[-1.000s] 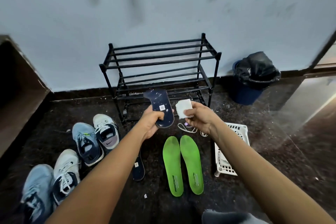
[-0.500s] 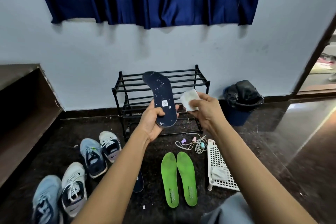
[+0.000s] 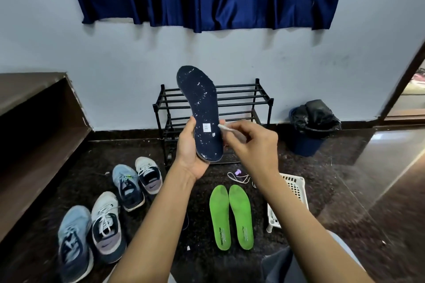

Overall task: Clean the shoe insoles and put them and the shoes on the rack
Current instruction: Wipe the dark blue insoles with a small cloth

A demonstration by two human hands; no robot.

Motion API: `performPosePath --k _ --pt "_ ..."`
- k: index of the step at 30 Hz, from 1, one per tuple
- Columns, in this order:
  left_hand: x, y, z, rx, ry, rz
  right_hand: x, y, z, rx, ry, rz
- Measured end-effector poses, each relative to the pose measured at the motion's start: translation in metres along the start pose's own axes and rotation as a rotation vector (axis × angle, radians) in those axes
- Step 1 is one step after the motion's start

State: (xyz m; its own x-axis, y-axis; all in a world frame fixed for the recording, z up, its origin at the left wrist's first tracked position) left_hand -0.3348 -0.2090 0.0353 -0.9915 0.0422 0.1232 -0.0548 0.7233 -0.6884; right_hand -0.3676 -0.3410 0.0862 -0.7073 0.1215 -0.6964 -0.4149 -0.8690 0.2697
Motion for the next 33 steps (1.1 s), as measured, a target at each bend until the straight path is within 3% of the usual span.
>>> performPosePath --k 3,7,15,21,26,33 --pt "0.002 0.007 -0.002 0.024 0.013 -0.043 0.012 -0.021 0.008 0.073 0.085 0.208" --pt "0.001 0.01 -0.006 0.084 0.001 -0.077 0.025 -0.042 0.008 0.063 -0.008 0.378" --pt "-0.001 0.008 0.001 0.12 0.039 -0.098 0.028 -0.045 0.011 0.004 -0.15 0.409" --pt "-0.002 0.01 -0.008 0.137 0.02 -0.088 0.027 -0.053 0.011 0.251 -0.046 0.494" --pt "-0.003 0.011 -0.006 0.129 -0.001 -0.093 0.028 -0.047 0.02 0.008 -0.131 0.396" --pt "-0.003 0.02 -0.015 0.12 -0.022 -0.11 0.031 -0.064 0.011 0.371 -0.051 0.586"
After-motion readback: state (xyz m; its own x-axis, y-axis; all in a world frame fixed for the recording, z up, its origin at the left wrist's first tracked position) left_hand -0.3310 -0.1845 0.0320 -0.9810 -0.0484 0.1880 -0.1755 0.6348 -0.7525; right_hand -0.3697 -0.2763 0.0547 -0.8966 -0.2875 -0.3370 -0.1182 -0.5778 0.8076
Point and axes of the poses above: each hand's wrist, its own x-axis away from the middle knuckle, its own y-axis out of the back of the hand, z = x × y, the point moved 5 cm from there along -x, towards the middle knuckle, and after that the axes turned 5 degrees about -z, right-handed, at the moved point
